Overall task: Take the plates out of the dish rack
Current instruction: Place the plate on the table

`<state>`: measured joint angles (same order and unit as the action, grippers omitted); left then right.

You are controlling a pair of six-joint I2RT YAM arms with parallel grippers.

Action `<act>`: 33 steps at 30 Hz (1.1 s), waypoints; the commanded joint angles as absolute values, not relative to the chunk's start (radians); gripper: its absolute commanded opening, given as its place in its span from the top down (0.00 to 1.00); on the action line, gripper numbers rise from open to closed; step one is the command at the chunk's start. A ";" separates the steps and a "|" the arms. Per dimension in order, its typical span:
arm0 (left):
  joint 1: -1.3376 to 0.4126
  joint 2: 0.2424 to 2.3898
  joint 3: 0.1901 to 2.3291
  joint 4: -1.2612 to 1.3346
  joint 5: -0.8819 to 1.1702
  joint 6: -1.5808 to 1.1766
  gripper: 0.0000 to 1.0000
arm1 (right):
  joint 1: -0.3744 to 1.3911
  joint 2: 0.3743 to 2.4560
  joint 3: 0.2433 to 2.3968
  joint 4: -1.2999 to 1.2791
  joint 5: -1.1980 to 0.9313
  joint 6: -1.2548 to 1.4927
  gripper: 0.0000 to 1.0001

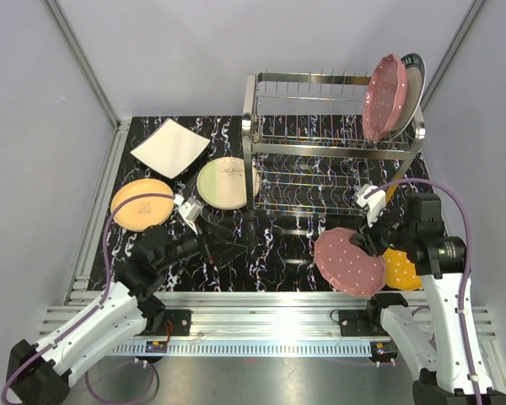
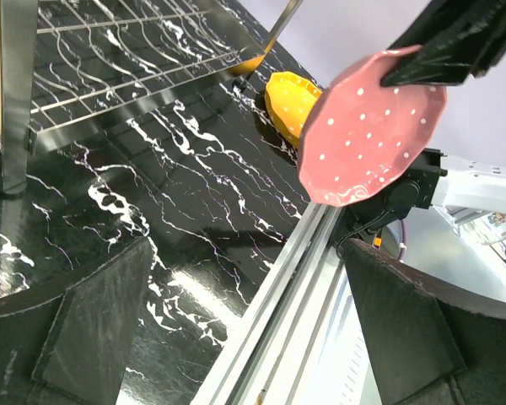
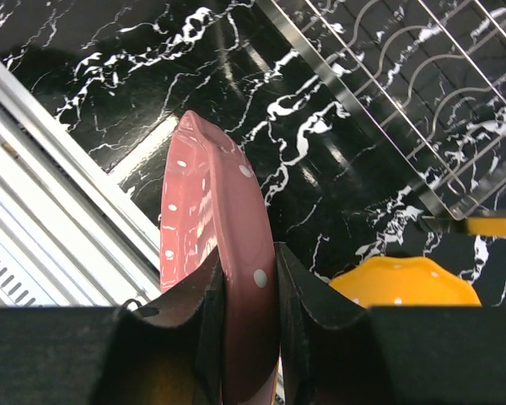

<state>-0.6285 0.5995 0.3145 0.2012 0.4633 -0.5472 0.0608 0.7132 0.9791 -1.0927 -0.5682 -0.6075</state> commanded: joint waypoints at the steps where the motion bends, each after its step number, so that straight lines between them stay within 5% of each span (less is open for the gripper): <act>1: -0.632 0.566 0.373 0.209 0.485 -0.485 0.01 | 0.020 0.727 1.055 -1.063 -0.574 -0.612 1.00; 33: -0.632 0.416 0.466 -0.037 0.460 -0.295 0.01 | -0.147 0.649 1.069 -0.939 -0.012 -0.365 1.00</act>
<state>-0.6285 0.4297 0.4191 -0.0658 0.4599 -0.3103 -0.1375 0.6617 1.0157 -1.0603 -0.0864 -0.3996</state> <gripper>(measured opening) 0.987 0.312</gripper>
